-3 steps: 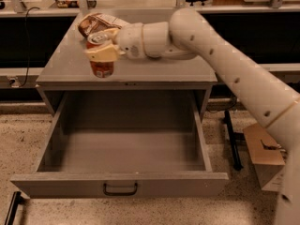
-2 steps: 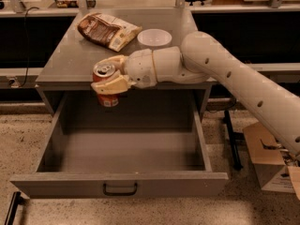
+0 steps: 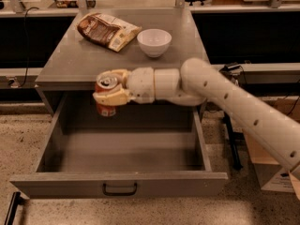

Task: Place coke can into top drawer

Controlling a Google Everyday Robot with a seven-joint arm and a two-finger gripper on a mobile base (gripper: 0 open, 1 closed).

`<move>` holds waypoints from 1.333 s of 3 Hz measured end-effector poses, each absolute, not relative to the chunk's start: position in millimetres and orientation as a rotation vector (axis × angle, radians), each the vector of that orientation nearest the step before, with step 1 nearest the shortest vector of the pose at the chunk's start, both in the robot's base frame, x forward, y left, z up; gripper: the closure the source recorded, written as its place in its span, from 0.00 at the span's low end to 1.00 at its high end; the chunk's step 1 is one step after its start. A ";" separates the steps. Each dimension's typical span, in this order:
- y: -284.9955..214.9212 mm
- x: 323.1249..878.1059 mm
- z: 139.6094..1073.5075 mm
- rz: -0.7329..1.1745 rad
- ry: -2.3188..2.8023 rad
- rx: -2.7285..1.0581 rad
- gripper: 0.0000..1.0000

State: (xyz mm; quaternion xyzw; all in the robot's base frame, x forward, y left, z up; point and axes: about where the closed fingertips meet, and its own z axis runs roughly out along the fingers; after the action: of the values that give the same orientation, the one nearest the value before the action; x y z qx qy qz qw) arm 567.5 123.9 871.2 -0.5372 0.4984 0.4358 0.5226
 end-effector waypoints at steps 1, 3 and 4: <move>120.6 556.5 798.9 1.028 1.254 -1.226 1.00; 118.1 556.3 727.6 1.017 1.308 -1.258 1.00; 124.4 555.9 708.4 1.062 1.327 -1.357 0.82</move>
Offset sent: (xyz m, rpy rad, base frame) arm -0.0175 -0.0167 -0.1793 -0.0486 0.0880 -0.1282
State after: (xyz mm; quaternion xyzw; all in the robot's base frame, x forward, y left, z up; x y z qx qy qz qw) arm 555.9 124.4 708.4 -0.5525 0.5402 0.4323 0.4648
